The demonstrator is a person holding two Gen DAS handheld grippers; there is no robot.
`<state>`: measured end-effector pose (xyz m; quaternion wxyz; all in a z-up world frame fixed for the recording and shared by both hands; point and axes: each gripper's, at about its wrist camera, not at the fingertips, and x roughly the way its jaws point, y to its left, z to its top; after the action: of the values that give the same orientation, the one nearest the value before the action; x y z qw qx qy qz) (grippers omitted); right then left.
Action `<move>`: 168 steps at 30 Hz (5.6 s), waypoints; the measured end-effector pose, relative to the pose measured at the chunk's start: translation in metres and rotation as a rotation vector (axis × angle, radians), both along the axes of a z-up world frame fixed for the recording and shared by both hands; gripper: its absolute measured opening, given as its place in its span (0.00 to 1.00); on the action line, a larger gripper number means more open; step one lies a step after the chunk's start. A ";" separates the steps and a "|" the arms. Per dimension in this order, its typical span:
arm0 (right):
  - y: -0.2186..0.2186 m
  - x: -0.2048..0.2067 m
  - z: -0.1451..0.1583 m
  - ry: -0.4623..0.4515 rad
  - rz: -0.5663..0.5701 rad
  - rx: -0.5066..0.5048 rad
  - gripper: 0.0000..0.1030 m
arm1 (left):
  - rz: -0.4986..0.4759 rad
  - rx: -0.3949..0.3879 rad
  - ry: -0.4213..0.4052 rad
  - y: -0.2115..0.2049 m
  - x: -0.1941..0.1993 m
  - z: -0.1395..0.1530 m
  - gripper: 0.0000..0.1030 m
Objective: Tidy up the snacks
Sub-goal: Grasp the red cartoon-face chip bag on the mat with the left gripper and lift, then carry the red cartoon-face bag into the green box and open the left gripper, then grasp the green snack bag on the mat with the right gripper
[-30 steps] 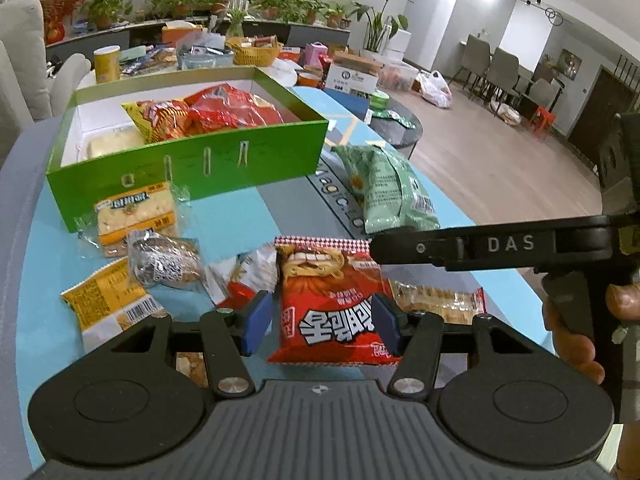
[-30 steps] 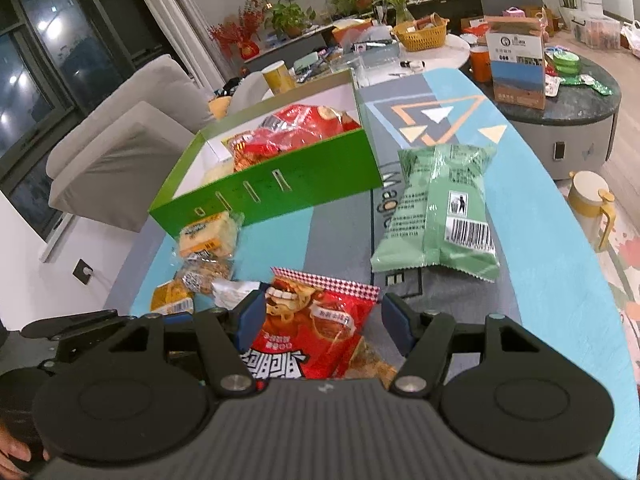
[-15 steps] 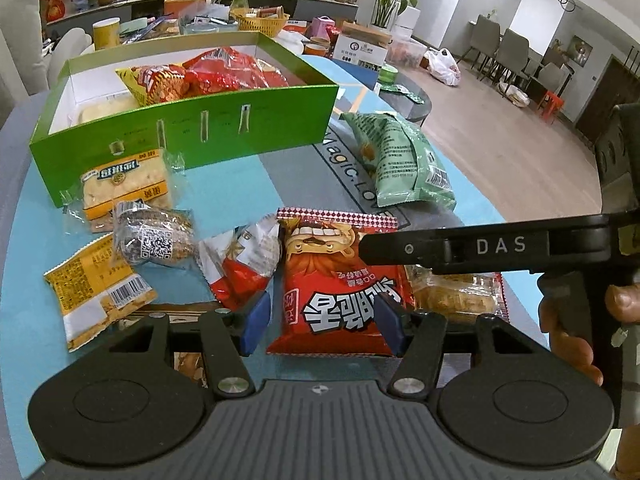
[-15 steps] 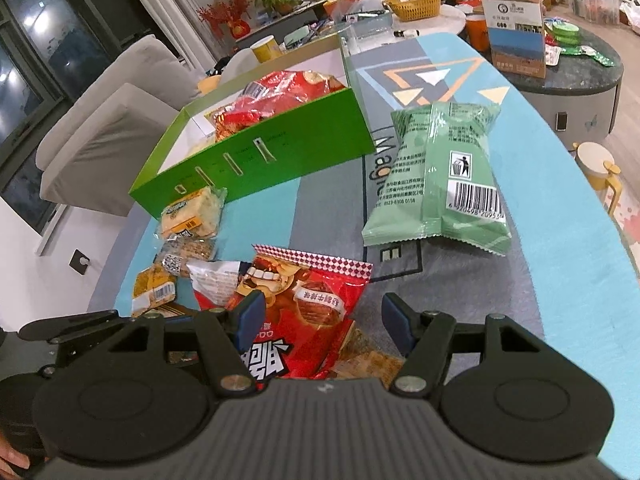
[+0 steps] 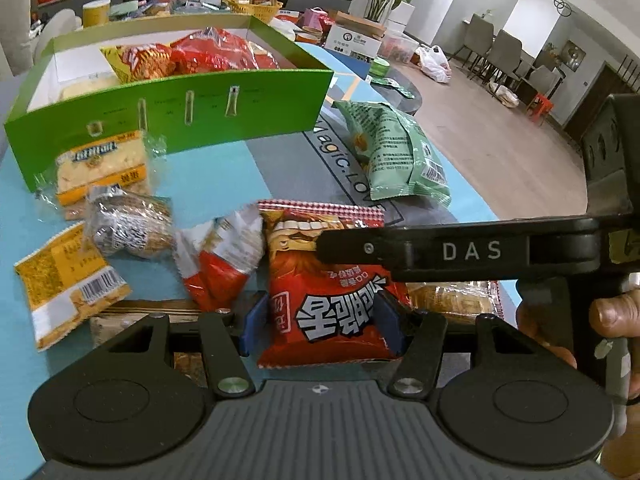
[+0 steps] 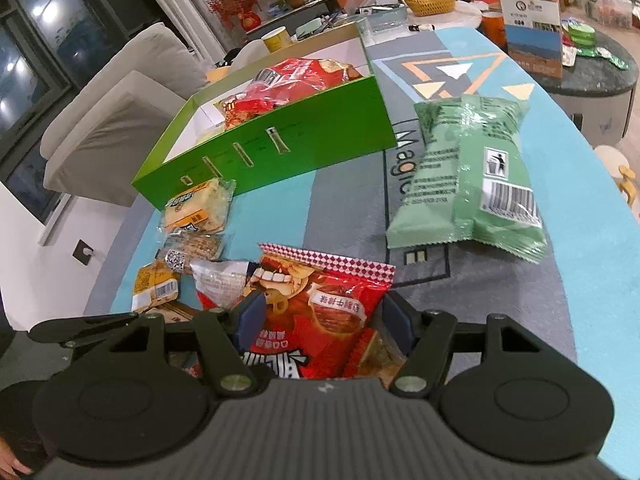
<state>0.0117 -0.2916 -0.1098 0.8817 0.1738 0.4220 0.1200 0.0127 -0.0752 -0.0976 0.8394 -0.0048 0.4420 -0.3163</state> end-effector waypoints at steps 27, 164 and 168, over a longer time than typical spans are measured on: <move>0.015 -0.002 0.003 0.002 0.029 -0.004 0.63 | 0.013 0.019 -0.068 0.002 -0.013 0.007 0.45; -0.110 0.031 -0.001 -0.064 -0.197 0.091 0.63 | -0.124 0.095 -0.084 -0.103 0.044 0.012 0.54; -0.106 0.030 0.000 -0.062 -0.186 0.094 0.63 | -0.131 0.110 -0.068 -0.107 0.044 0.006 0.57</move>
<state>0.0414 -0.3979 -0.1103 0.8925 0.2494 0.3705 0.0626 0.0567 -0.1822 -0.0918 0.8304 0.0809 0.4293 -0.3458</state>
